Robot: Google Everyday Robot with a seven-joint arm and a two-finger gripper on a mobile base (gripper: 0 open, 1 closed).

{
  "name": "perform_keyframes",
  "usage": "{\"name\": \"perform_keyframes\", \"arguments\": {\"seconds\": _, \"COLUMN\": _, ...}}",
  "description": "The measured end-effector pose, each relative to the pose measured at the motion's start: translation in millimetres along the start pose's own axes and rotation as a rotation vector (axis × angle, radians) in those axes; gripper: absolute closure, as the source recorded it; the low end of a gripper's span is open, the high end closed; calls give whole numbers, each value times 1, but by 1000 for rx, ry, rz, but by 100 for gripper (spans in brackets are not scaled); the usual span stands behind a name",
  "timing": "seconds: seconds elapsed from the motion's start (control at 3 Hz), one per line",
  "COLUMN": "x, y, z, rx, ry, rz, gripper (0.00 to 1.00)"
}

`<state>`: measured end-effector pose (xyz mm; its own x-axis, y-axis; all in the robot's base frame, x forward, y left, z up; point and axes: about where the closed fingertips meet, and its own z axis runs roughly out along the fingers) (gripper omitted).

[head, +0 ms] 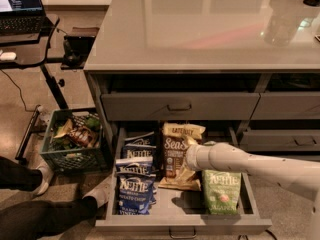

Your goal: Pick brown chip bag from middle drawer and place on counter

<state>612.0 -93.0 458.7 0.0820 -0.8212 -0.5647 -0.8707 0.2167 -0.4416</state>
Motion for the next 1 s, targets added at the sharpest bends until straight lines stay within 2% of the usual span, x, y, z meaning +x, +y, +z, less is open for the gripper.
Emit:
{"name": "perform_keyframes", "arguments": {"seconds": 0.33, "x": 9, "y": 3, "z": 21, "rx": -30, "ry": -6, "rz": -10, "gripper": 0}}
{"name": "perform_keyframes", "arguments": {"seconds": 1.0, "x": 35, "y": 6, "z": 37, "rx": -37, "ry": 47, "rz": -42, "gripper": 0}}
